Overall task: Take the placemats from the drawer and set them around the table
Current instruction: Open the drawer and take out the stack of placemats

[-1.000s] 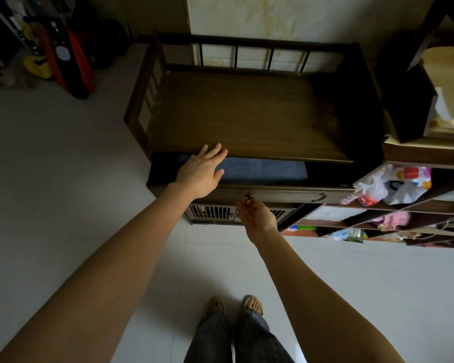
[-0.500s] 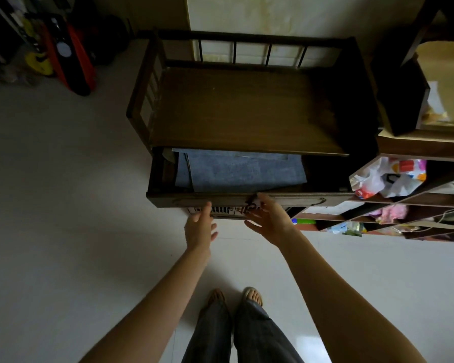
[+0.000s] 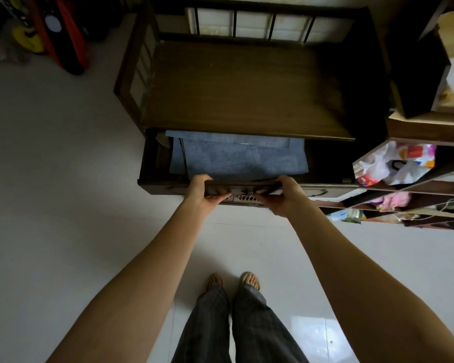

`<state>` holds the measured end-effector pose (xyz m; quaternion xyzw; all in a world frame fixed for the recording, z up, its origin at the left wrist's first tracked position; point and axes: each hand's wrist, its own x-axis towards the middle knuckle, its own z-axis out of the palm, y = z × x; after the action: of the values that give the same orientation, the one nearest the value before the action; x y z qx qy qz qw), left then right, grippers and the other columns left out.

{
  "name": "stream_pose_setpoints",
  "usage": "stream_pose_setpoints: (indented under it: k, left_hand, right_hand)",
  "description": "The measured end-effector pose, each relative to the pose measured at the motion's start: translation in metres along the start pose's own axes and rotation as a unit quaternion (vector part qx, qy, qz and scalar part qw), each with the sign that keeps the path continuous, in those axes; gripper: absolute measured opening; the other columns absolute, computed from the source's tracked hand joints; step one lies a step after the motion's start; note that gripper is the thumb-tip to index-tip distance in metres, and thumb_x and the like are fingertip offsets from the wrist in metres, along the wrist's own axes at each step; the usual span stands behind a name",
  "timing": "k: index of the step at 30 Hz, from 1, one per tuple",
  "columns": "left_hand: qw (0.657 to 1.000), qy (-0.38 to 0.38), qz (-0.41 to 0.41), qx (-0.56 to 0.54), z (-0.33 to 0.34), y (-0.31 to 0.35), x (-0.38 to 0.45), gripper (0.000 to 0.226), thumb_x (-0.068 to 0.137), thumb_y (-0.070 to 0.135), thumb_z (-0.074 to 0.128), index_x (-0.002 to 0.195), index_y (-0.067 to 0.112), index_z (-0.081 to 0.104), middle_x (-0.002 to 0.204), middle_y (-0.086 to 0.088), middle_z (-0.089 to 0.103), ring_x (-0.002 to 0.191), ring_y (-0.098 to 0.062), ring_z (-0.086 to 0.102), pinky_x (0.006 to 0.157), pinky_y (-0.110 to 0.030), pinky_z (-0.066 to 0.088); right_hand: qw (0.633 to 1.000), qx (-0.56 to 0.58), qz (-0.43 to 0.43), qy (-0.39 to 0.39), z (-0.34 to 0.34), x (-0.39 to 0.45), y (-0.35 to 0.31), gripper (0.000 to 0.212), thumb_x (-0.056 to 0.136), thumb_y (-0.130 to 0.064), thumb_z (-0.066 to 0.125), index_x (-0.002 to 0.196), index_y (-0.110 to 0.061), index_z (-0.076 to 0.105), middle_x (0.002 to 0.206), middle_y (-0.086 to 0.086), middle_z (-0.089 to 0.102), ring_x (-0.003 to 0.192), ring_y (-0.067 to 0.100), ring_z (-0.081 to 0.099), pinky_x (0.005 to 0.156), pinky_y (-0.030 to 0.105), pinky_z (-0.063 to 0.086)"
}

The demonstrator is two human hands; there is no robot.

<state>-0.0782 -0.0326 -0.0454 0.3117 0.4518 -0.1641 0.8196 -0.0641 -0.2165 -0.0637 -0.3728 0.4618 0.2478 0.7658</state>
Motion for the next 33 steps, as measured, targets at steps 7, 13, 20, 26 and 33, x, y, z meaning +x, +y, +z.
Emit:
stream_pose_setpoints:
  k: [7,13,20,26,33]
  left_hand:
    - [0.999,0.041,-0.008,0.01,-0.016,-0.015,-0.018,0.009,0.088,-0.005,0.045,0.089,0.003,0.046,0.102,-0.02,0.047,0.102,-0.039,0.051,0.1,-0.056,0.044]
    - [0.998,0.052,-0.005,0.024,-0.035,-0.033,-0.027,0.01,0.086,-0.005,0.046,0.081,0.003,0.048,0.09,-0.019,0.05,0.081,-0.034,0.055,0.091,-0.052,0.05]
    - [0.999,0.049,-0.02,0.009,-0.052,-0.034,-0.023,0.014,0.085,-0.01,0.043,0.081,0.002,0.049,0.1,-0.023,0.051,0.101,-0.037,0.056,0.084,-0.047,0.052]
    - [0.952,0.01,-0.092,0.292,-0.061,-0.018,-0.047,0.042,0.1,0.035,0.042,0.105,-0.002,0.063,0.092,-0.019,0.072,0.075,-0.024,0.071,0.062,-0.031,0.057]
    - [0.906,0.17,0.238,0.307,-0.034,0.044,-0.035,0.024,0.099,0.027,0.046,0.082,0.017,0.06,0.087,-0.004,0.063,0.085,-0.02,0.058,0.072,-0.029,0.048]
  right_hand:
    - [0.999,-0.001,0.023,0.026,-0.011,-0.023,0.02,0.036,0.089,-0.014,0.059,0.122,-0.007,0.047,0.121,0.025,0.056,0.105,0.042,0.06,0.072,0.047,0.06]
    - [0.999,0.004,0.027,0.026,-0.024,-0.041,0.037,0.01,0.093,-0.011,0.054,0.097,-0.003,0.049,0.109,0.027,0.057,0.106,0.042,0.06,0.086,0.046,0.055]
    - [0.998,-0.03,0.024,0.047,-0.032,-0.036,0.05,0.02,0.094,-0.012,0.054,0.106,0.004,0.053,0.114,0.027,0.059,0.099,0.038,0.064,0.077,0.04,0.057]
    - [0.959,-0.274,0.032,0.064,-0.033,-0.069,0.031,0.043,0.099,-0.034,0.045,0.093,0.006,0.062,0.076,0.02,0.072,0.06,0.025,0.072,0.049,0.027,0.058]
    - [0.874,-0.345,-0.29,0.181,-0.002,-0.053,-0.035,0.037,0.09,-0.037,0.061,0.11,-0.006,0.061,0.103,0.013,0.065,0.091,0.024,0.063,0.079,0.034,0.051]
